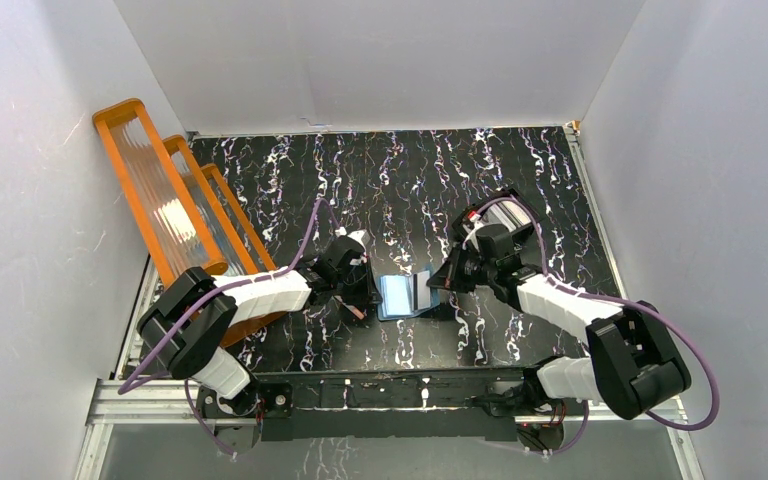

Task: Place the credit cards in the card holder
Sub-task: Insert the credit card into the card holder.

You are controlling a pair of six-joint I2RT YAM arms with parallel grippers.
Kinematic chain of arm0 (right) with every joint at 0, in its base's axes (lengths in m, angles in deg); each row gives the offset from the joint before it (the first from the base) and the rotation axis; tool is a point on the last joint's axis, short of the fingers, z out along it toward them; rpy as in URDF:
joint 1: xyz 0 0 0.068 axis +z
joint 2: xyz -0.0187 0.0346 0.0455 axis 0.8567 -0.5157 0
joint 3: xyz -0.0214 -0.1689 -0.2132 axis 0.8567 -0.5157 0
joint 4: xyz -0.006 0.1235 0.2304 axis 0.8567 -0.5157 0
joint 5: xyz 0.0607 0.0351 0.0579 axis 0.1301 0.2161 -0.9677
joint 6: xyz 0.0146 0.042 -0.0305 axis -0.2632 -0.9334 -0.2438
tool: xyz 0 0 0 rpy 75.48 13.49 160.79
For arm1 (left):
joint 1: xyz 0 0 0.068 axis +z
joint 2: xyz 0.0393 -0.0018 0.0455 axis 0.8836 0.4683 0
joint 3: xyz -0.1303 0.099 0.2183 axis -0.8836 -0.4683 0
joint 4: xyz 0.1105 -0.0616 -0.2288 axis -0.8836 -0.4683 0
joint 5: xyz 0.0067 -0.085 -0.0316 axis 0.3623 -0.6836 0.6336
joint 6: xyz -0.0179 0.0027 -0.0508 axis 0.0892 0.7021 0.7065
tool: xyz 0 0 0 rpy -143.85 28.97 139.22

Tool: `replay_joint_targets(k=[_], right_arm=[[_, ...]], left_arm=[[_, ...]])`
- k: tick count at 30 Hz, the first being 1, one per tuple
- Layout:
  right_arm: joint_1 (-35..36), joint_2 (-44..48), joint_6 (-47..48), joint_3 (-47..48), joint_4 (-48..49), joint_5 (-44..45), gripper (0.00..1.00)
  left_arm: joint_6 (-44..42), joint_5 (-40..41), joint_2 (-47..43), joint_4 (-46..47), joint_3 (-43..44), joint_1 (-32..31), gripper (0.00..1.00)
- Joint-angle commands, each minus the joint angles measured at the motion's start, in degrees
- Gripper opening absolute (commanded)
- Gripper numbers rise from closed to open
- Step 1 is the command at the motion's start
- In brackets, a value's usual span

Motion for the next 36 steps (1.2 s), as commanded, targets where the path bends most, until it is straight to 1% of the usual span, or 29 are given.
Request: replay_joint_targets(k=[1, 9, 15, 18, 26, 36], right_arm=[[-0.6, 0.1, -0.3, -3.3, 9.1, -1.1, 0.00], [-1.0, -0.1, -2.3, -6.8, 16.2, -1.4, 0.00], [-1.2, -1.8, -5.1, -7.8, 19.8, -3.4, 0.00], [-1.3, -1.5, -5.6, -7.6, 19.9, -3.6, 0.00], [-1.5, 2.7, -5.0, -6.5, 16.0, -0.5, 0.00], [-1.5, -0.3, -4.0, -8.1, 19.2, 0.9, 0.00]], left_arm=[[-2.5, 1.6, 0.6, -2.4, 0.6, -0.2, 0.00], [-2.9, 1.8, 2.1, -2.8, 0.8, -0.2, 0.00], [-3.2, 1.3, 3.7, -2.8, 1.3, -0.2, 0.00], [-3.3, 1.1, 4.1, -2.8, 1.5, -0.2, 0.00], [-3.4, 1.1, 4.4, -2.8, 1.5, -0.2, 0.00], [-3.1, 1.0, 4.5, -2.6, 1.4, -0.2, 0.00]])
